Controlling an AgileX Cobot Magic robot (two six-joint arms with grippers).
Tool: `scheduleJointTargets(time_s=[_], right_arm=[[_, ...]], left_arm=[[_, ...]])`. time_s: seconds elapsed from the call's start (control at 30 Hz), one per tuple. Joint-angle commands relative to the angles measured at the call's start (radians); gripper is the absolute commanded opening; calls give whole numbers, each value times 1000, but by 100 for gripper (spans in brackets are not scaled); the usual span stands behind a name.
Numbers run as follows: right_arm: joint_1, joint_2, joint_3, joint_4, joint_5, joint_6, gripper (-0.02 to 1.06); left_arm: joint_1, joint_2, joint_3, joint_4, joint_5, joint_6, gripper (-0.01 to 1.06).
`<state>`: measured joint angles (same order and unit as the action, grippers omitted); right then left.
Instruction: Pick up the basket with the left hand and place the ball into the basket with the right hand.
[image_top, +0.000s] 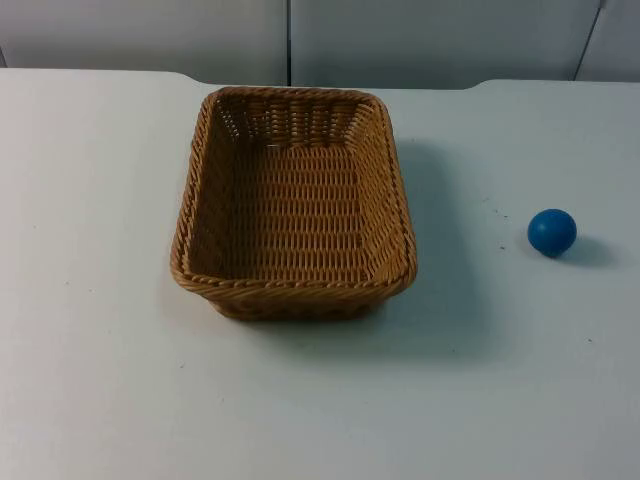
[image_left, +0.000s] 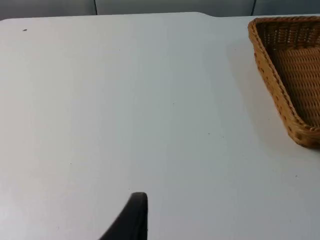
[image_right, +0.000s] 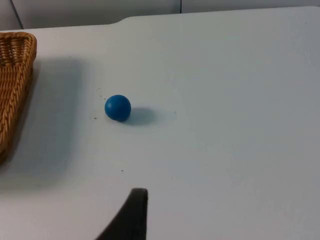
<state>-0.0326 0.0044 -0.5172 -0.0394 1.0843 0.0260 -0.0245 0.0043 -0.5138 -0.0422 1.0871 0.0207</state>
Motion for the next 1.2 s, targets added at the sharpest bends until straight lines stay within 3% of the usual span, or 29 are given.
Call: scheduleJointTargets(time_s=[0.0, 0.2, 0.33, 0.37, 0.5, 0.73, 0.97, 1.17], right_arm=[[-6, -4, 9, -9, -6, 1, 105], [-6, -4, 9, -9, -6, 1, 105], [-6, -4, 9, -8, -6, 3, 105], [-6, -4, 9, -8, -6, 3, 105], [-6, -4, 9, -8, -6, 3, 105], [-6, -4, 9, -17, -6, 21, 105], [-6, -4, 9, -20, -6, 24, 105], [-6, -4, 9, -20, -6, 24, 105]], left_arm=[[-7, 4, 0, -13, -12, -6, 105], [-7, 203, -19, -44, -58, -6, 105], [-18, 400, -103, -54, -288, -83, 105], [-18, 400, -103, -54, -288, -83, 105], [-18, 670, -216, -107, -463, -58, 105], [-25, 1000, -370, -139, -590, 133, 105], [-191, 1259, -446, -142, -702, 128, 105], [-263, 1458, -451, -166, -886, 24, 105]])
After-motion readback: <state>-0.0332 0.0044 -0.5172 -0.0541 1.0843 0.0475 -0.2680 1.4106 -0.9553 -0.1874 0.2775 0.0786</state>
